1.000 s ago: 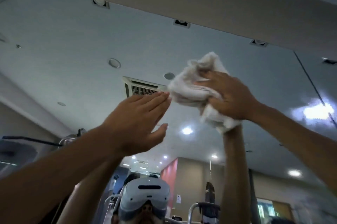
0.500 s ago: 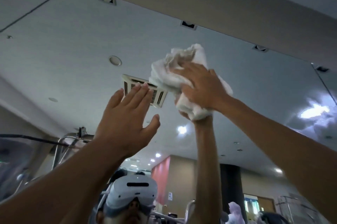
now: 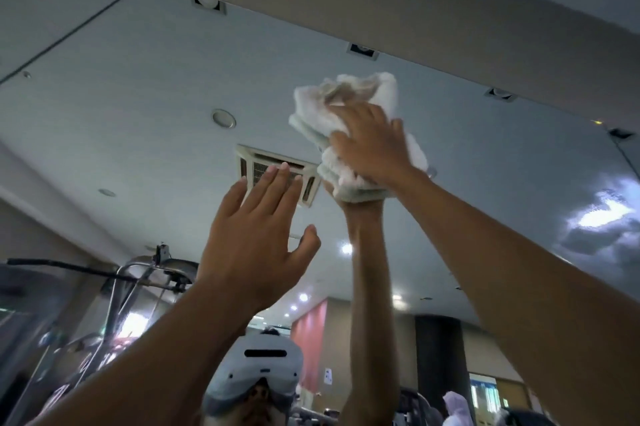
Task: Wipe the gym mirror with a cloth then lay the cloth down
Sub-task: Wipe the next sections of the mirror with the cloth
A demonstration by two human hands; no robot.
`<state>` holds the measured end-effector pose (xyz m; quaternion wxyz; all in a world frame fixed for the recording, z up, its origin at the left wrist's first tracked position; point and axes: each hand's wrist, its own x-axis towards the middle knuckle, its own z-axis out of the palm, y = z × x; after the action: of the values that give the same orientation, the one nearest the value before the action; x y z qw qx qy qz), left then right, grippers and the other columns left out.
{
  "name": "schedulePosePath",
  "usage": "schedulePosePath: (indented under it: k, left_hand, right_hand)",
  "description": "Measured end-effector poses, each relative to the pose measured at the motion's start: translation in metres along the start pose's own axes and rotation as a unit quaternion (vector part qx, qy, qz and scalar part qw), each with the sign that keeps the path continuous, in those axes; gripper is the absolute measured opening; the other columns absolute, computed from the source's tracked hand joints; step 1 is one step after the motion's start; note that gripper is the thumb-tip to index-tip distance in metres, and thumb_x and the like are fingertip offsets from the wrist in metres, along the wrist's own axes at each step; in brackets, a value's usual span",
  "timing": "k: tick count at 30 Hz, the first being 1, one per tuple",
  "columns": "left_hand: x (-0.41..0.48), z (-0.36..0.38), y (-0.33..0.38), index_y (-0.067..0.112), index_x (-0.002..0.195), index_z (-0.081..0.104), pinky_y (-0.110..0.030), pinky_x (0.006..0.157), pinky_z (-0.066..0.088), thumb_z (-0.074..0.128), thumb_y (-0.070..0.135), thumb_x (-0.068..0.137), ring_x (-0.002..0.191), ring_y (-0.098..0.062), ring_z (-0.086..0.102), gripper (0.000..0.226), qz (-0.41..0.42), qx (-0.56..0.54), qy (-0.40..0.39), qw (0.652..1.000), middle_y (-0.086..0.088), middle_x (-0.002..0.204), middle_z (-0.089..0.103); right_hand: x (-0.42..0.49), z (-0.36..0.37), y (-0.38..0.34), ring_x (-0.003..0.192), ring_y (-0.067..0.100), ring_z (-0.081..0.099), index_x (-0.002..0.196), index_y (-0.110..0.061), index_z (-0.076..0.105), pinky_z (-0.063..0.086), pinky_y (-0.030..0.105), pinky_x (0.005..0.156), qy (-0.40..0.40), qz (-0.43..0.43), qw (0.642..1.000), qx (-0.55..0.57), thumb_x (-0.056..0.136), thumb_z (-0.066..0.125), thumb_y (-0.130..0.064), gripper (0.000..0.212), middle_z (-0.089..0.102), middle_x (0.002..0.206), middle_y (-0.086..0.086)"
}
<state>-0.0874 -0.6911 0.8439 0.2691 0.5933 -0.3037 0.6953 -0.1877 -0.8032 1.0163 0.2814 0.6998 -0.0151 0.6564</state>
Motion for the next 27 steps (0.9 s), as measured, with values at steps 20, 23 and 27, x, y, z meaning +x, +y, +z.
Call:
schedulePosePath:
  k: [20,23,27]
  left_hand:
    - [0.006,-0.043,-0.079,0.006,0.138,0.059,-0.042,0.095,0.05,0.041,0.049,0.089,0.131,-0.025,0.057,0.067,0.189,0.101,-0.058,0.975,-0.012,0.142,0.058]
    - [-0.003,-0.055,-0.128,0.014,0.143,0.056,-0.043,0.097,0.048,0.04,0.049,0.091,0.134,-0.026,0.054,0.065,0.189,0.125,-0.071,0.971,-0.009,0.148,0.053]
    - [-0.001,-0.069,-0.177,0.02,0.149,0.047,-0.041,0.104,0.043,0.034,0.052,0.095,0.138,-0.023,0.049,0.065,0.159,0.139,-0.081,0.974,-0.008,0.152,0.048]
  right_hand:
    - [-0.003,0.007,-0.063,0.138,0.018,0.033,0.147,-0.039,0.04,0.029,0.044,0.101,0.027,-0.128,0.991,0.018,0.099,0.033,-0.039,0.049,0.036,0.156,-0.009]
    - [-0.018,-0.008,-0.031,0.14,0.019,0.039,0.145,-0.033,0.048,0.037,0.042,0.097,-0.025,-0.209,0.973,0.095,0.085,0.026,-0.05,0.066,0.041,0.155,-0.005]
    - [0.025,-0.005,-0.02,0.132,0.03,0.044,0.141,-0.032,0.049,0.037,0.05,0.098,0.058,0.076,0.995,0.036,0.082,0.027,-0.049,0.065,0.05,0.147,0.004]
